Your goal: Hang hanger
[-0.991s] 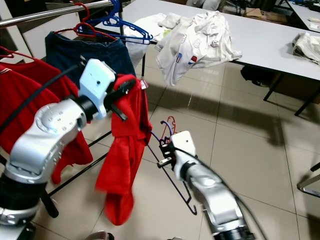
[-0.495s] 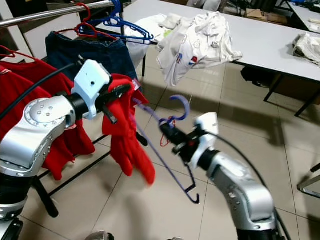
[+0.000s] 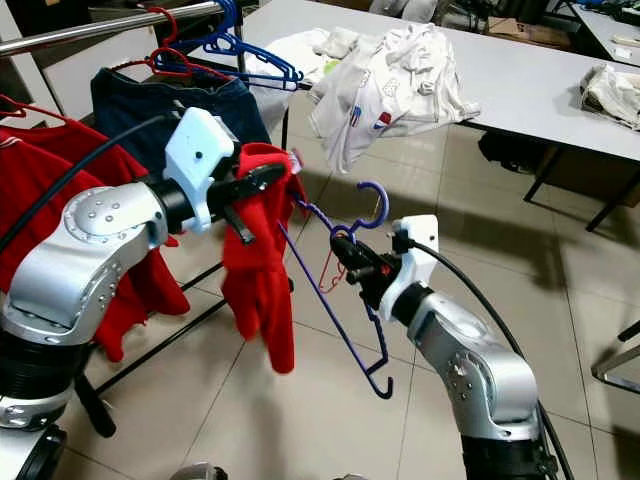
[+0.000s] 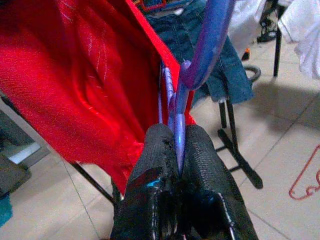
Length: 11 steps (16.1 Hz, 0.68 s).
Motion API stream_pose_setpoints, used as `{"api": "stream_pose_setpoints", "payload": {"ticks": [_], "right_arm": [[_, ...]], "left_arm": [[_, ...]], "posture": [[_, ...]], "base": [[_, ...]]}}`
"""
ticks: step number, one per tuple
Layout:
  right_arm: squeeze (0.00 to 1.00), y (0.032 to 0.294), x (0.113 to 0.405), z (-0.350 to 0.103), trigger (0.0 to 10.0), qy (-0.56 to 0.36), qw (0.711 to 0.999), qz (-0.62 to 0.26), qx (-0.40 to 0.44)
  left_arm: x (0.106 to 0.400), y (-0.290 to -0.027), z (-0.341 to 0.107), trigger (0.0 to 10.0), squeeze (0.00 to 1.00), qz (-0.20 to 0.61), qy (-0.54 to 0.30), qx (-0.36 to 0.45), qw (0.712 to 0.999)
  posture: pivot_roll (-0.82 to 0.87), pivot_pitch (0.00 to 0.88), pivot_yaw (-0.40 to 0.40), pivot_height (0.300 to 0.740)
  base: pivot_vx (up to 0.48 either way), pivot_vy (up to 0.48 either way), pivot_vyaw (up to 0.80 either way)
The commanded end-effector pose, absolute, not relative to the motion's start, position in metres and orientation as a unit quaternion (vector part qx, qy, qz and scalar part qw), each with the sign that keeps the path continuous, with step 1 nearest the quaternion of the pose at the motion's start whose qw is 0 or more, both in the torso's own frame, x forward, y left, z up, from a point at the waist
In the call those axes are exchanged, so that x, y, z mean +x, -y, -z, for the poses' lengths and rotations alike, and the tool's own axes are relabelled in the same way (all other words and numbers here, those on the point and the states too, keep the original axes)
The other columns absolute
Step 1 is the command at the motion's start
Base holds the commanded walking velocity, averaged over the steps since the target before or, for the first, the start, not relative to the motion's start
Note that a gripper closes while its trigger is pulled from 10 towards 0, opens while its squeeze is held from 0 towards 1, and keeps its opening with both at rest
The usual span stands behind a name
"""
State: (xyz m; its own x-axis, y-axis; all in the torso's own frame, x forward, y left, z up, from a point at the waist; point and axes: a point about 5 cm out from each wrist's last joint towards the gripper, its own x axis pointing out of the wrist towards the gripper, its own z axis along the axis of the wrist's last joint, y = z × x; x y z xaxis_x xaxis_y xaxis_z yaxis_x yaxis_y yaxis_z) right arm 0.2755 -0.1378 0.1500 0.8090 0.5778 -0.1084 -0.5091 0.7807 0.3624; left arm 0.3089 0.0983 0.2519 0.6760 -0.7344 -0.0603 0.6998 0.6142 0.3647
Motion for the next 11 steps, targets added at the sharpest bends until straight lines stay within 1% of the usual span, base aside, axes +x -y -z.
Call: {"api": "stream_pose_setpoints", "payload": {"ticks": [1, 2, 3, 4, 5, 7, 11], "right_arm": [[0.00, 0.134, 0.276, -0.149, 10.0, -0.116, 0.936, -0.295, 0.154], [0.00, 0.130, 0.274, -0.149, 10.0, -0.118, 0.931, -0.309, 0.152], [0.00, 0.124, 0.268, -0.146, 10.0, -0.133, 0.920, -0.342, 0.141], [0.00, 0.123, 0.268, -0.145, 10.0, -0.138, 0.918, -0.347, 0.136], [0.00, 0.122, 0.267, -0.141, 10.0, -0.148, 0.916, -0.351, 0.127], [0.00, 0.121, 0.271, -0.136, 10.0, -0.161, 0.919, -0.339, 0.124], [0.00, 0.109, 0.288, -0.134, 10.0, -0.150, 0.926, -0.305, 0.164]], "left_arm": [[0.304, -0.088, -0.264, 10.0, 0.00, 0.421, 0.075, 0.191, 0.883], [0.304, -0.087, -0.264, 10.0, 0.00, 0.423, 0.075, 0.195, 0.882], [0.303, -0.085, -0.265, 10.0, 0.00, 0.434, 0.079, 0.196, 0.876], [0.303, -0.084, -0.266, 10.0, 0.00, 0.439, 0.080, 0.195, 0.873], [0.300, -0.081, -0.265, 10.0, 0.00, 0.457, 0.079, 0.192, 0.865], [0.294, -0.074, -0.264, 10.0, 0.00, 0.484, 0.078, 0.184, 0.852], [0.278, -0.050, -0.265, 10.0, 0.00, 0.535, 0.084, 0.133, 0.830]], "posture": [[0.06, 0.049, -0.056, 0.740], [0.06, 0.049, -0.056, 0.740], [0.06, 0.049, -0.058, 0.740], [0.06, 0.049, -0.058, 0.740], [0.06, 0.050, -0.058, 0.740], [0.05, 0.047, -0.057, 0.740], [0.05, 0.040, -0.058, 0.740]], "base": [[0.000, 0.000, 0.00], [0.000, 0.000, 0.00], [0.000, 0.000, 0.00], [0.000, 0.000, 0.00], [0.000, 0.000, 0.00], [0.000, 0.000, 0.00], [0.000, 0.000, 0.00]]}}
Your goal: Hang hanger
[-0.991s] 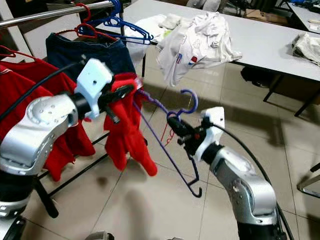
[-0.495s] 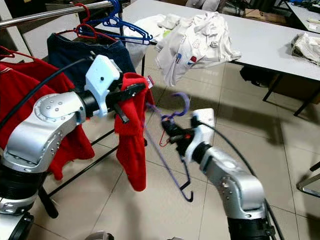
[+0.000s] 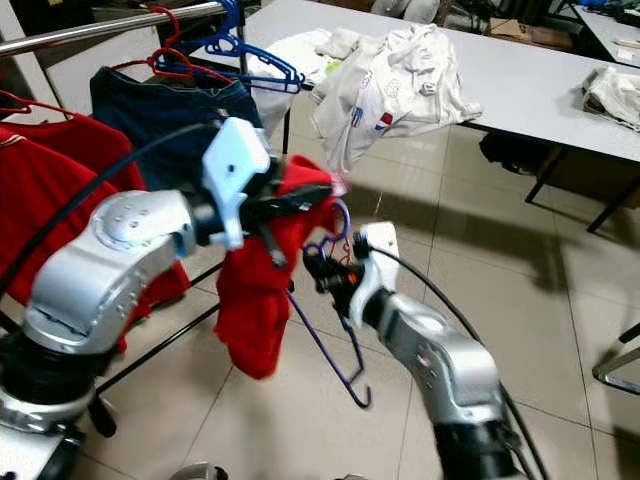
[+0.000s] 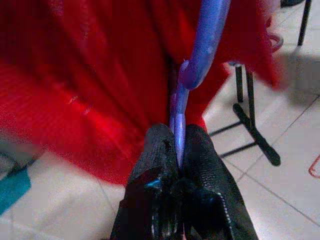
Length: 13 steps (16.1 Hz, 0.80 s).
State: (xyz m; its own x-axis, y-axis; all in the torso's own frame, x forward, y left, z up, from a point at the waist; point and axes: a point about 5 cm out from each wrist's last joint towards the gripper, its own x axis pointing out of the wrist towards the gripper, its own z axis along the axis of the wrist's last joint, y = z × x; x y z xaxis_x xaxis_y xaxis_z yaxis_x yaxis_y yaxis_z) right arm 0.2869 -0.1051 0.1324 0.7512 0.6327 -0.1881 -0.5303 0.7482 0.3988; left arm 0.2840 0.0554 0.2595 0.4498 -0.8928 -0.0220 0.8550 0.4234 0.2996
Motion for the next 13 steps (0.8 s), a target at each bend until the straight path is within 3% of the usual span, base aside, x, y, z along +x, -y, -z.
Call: {"api": "stream_pose_setpoints", "payload": {"ticks": [1, 3, 5, 7, 8, 10, 13], "right_arm": [[0.00, 0.106, 0.291, -0.134, 10.0, -0.149, 0.924, -0.307, 0.173], [0.00, 0.101, 0.293, -0.136, 10.0, -0.142, 0.923, -0.304, 0.190], [0.00, 0.102, 0.296, -0.144, 10.0, -0.118, 0.921, -0.299, 0.220], [0.00, 0.117, 0.302, -0.166, 10.0, -0.036, 0.920, -0.256, 0.293], [0.00, 0.128, 0.304, -0.179, 10.0, 0.005, 0.905, -0.238, 0.354], [0.00, 0.133, 0.301, -0.189, 10.0, 0.024, 0.884, -0.266, 0.384], [0.00, 0.135, 0.299, -0.189, 10.0, 0.023, 0.882, -0.263, 0.390]], "left_arm": [[0.274, -0.047, -0.267, 10.0, 0.00, 0.543, 0.086, 0.124, 0.826], [0.271, -0.044, -0.268, 10.0, 0.00, 0.546, 0.087, 0.116, 0.825], [0.279, -0.051, -0.260, 10.0, 0.00, 0.513, 0.068, 0.143, 0.844], [0.287, -0.063, -0.249, 10.0, 0.00, 0.471, 0.048, 0.180, 0.862], [0.287, -0.067, -0.244, 10.0, 0.00, 0.461, 0.041, 0.206, 0.862], [0.286, -0.071, -0.227, 10.0, 0.00, 0.443, 0.028, 0.259, 0.858], [0.274, -0.061, -0.234, 10.0, 0.00, 0.468, 0.053, 0.210, 0.857]], "posture": [[0.06, 0.040, -0.060, 0.740], [0.06, 0.038, -0.064, 0.740], [0.06, 0.041, -0.067, 0.740], [0.06, 0.043, -0.066, 0.740], [0.06, 0.043, -0.064, 0.740], [0.05, 0.043, -0.057, 0.740], [0.05, 0.044, -0.060, 0.740]], "base": [[0.000, 0.000, 0.00], [0.000, 0.000, 0.00], [0.000, 0.000, 0.00], [0.000, 0.000, 0.00], [0.000, 0.000, 0.00], [0.000, 0.000, 0.00], [0.000, 0.000, 0.00]]}}
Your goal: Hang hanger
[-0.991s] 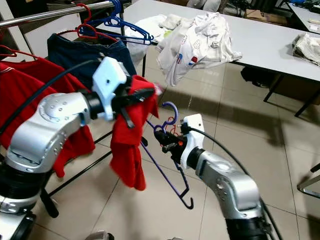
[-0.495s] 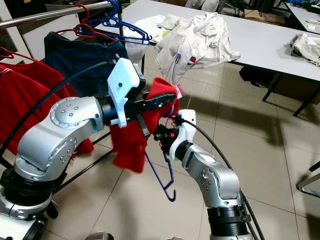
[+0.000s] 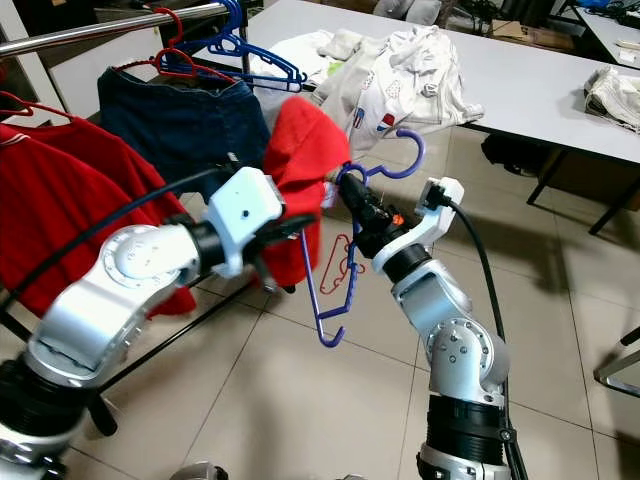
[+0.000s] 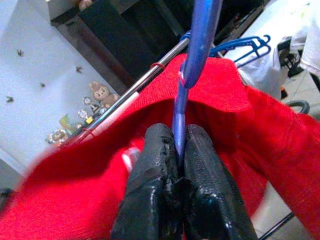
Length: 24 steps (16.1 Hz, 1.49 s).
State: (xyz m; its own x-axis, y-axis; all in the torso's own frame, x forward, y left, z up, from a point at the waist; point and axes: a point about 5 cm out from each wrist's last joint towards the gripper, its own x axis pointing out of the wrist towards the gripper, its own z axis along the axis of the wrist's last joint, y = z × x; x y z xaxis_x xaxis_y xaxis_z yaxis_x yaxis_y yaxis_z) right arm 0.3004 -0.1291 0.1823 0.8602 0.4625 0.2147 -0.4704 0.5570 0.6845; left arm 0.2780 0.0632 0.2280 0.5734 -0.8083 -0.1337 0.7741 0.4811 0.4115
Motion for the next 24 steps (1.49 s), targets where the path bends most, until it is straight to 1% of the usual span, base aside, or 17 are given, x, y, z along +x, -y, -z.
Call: {"api": "stream_pose_setpoints", "payload": {"ticks": [1, 3, 4, 5, 6, 8, 10, 12, 14, 15, 17, 18, 24], "right_arm": [[0.00, 0.136, 0.300, -0.188, 10.0, 0.026, 0.879, -0.251, 0.404], [0.00, 0.138, 0.301, -0.190, 10.0, 0.031, 0.873, -0.241, 0.424], [0.00, 0.141, 0.305, -0.192, 10.0, 0.038, 0.870, -0.225, 0.437], [0.00, 0.146, 0.310, -0.193, 10.0, 0.042, 0.873, -0.202, 0.441], [0.00, 0.153, 0.317, -0.192, 10.0, 0.043, 0.883, -0.164, 0.438], [0.00, 0.162, 0.326, -0.188, 10.0, 0.037, 0.895, -0.114, 0.430], [0.00, 0.167, 0.331, -0.185, 10.0, 0.033, 0.897, -0.082, 0.433], [0.00, 0.172, 0.339, -0.183, 10.0, 0.032, 0.874, -0.036, 0.483], [0.00, 0.176, 0.344, -0.185, 10.0, 0.042, 0.844, -0.016, 0.535], [0.00, 0.178, 0.347, -0.186, 10.0, 0.048, 0.825, -0.006, 0.564], [0.00, 0.177, 0.349, -0.187, 10.0, 0.047, 0.809, -0.005, 0.585], [0.00, 0.176, 0.350, -0.188, 10.0, 0.045, 0.804, -0.006, 0.593], [0.00, 0.176, 0.350, -0.188, 10.0, 0.045, 0.804, -0.006, 0.593]], "left_arm": [[0.270, -0.061, -0.231, 10.0, 0.00, 0.479, 0.050, 0.216, 0.849], [0.268, -0.062, -0.225, 10.0, 0.00, 0.479, 0.043, 0.225, 0.847], [0.269, -0.065, -0.221, 10.0, 0.00, 0.468, 0.033, 0.214, 0.857], [0.269, -0.069, -0.220, 10.0, 0.00, 0.462, 0.026, 0.199, 0.864], [0.267, -0.070, -0.223, 10.0, 0.00, 0.469, 0.024, 0.180, 0.865], [0.262, -0.070, -0.229, 10.0, 0.00, 0.485, 0.029, 0.147, 0.861], [0.258, -0.068, -0.234, 10.0, 0.00, 0.499, 0.032, 0.127, 0.857], [0.255, -0.066, -0.233, 10.0, 0.00, 0.513, 0.026, 0.129, 0.848], [0.255, -0.069, -0.221, 10.0, 0.00, 0.515, -0.009, 0.156, 0.843], [0.253, -0.069, -0.219, 10.0, 0.00, 0.523, -0.017, 0.152, 0.838], [0.253, -0.066, -0.220, 10.0, 0.00, 0.524, -0.021, 0.142, 0.839], [0.254, -0.066, -0.220, 10.0, 0.00, 0.523, -0.021, 0.142, 0.840], [0.254, -0.066, -0.220, 10.0, 0.00, 0.523, -0.021, 0.142, 0.840]], "posture": [[0.05, 0.044, -0.061, 0.740], [0.05, 0.044, -0.063, 0.740], [0.05, 0.043, -0.062, 0.740], [0.05, 0.044, -0.060, 0.740], [0.05, 0.043, -0.061, 0.740], [0.05, 0.044, -0.064, 0.740], [0.05, 0.044, -0.067, 0.740], [0.06, 0.043, -0.067, 0.740], [0.05, 0.042, -0.064, 0.740], [0.05, 0.043, -0.063, 0.740], [0.05, 0.043, -0.064, 0.740], [0.05, 0.043, -0.064, 0.740], [0.05, 0.043, -0.064, 0.740]], "base": [[0.000, 0.000, 0.00], [0.000, 0.000, 0.00], [0.000, 0.000, 0.00], [0.000, 0.000, 0.00], [0.000, 0.000, 0.00], [0.000, 0.000, 0.00], [0.000, 0.000, 0.00], [0.000, 0.000, 0.00], [0.000, 0.000, 0.00], [0.000, 0.000, 0.00], [0.000, 0.000, 0.00], [0.000, 0.000, 0.00], [0.000, 0.000, 0.00]]}}
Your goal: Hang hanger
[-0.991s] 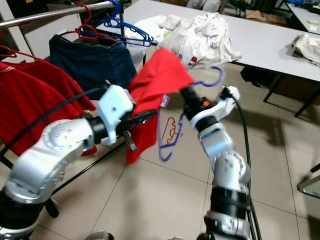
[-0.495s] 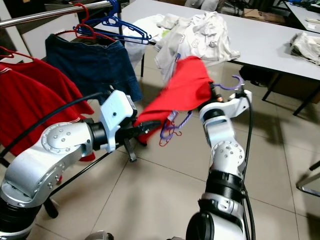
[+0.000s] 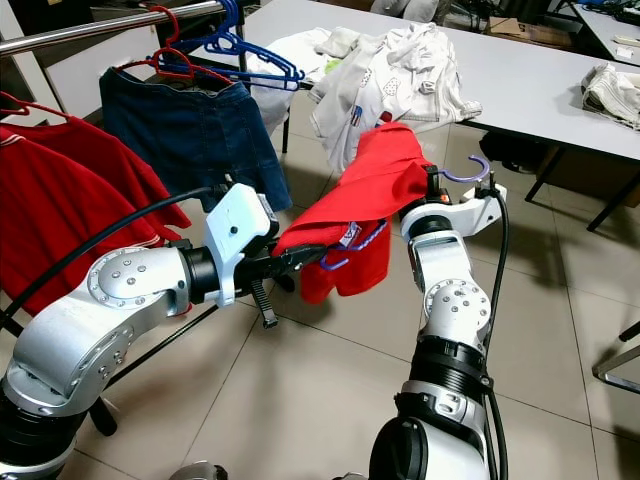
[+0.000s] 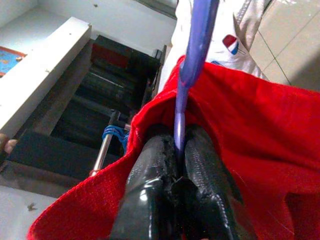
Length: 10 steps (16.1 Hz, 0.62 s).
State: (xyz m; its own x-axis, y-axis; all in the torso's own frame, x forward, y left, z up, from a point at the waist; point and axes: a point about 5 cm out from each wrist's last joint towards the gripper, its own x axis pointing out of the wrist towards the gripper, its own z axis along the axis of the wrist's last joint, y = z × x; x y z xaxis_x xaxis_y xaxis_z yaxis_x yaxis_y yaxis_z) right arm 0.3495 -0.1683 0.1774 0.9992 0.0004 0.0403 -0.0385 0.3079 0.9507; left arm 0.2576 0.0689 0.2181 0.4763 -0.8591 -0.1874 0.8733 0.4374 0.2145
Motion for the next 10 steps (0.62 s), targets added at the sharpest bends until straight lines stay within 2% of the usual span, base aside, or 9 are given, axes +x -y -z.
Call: {"api": "stream_pose_setpoints", "payload": {"ticks": [1, 10], "right_arm": [[0.00, 0.1760, 0.3501, -0.1876, 10.0, 0.045, 0.804, -0.006, 0.593], [0.00, 0.1760, 0.3501, -0.1876, 10.0, 0.045, 0.804, -0.006, 0.593]], "left_arm": [[0.2537, -0.0658, -0.2205, 10.0, 0.00, 0.523, -0.021, 0.142, 0.840], [0.2537, -0.0658, -0.2205, 10.0, 0.00, 0.523, -0.021, 0.142, 0.840]], "posture": [[0.05, 0.043, -0.064, 0.740], [0.05, 0.043, -0.064, 0.740]], "base": [[0.000, 0.000, 0.00], [0.000, 0.000, 0.00]]}}
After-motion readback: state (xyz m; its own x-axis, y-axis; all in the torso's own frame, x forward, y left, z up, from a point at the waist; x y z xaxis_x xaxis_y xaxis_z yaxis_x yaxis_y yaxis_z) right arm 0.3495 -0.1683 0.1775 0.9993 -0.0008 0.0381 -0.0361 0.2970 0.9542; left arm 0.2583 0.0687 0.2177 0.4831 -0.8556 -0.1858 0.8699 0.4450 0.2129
